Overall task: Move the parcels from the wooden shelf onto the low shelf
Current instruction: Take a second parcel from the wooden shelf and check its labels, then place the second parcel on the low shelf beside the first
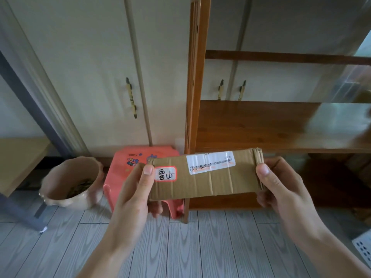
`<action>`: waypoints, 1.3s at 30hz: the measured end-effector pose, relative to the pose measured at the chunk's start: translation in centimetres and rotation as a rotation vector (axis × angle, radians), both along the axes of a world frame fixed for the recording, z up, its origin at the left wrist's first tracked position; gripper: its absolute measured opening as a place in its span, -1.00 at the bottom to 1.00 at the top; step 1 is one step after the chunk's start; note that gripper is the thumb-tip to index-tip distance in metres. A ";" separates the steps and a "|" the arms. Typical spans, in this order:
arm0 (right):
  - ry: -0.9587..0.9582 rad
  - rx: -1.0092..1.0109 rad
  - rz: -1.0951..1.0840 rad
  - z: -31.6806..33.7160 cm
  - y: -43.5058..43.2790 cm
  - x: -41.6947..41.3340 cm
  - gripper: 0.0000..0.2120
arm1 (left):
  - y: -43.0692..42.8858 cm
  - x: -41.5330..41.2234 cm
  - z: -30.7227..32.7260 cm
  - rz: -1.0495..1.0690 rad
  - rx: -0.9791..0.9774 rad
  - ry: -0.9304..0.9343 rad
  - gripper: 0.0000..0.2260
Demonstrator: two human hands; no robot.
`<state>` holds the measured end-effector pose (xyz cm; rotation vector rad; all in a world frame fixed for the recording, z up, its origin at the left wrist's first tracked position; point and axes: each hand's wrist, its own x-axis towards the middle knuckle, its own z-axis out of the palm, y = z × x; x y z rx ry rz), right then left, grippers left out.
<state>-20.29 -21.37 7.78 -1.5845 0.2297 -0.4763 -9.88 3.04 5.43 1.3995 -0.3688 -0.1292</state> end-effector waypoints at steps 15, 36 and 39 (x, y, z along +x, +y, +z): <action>-0.173 -0.049 0.212 -1.3 1.4 -0.6 -0.22 | 1.6 -2.1 3.0 -0.066 -0.349 0.052 -0.67; -0.175 -0.343 0.954 14.5 60.3 13.9 -0.40 | 61.1 -7.2 15.3 0.764 -0.296 -0.025 -0.96; -0.146 -0.359 0.960 17.3 63.8 16.0 -0.37 | 65.2 -5.1 16.4 0.757 -0.235 0.020 -0.88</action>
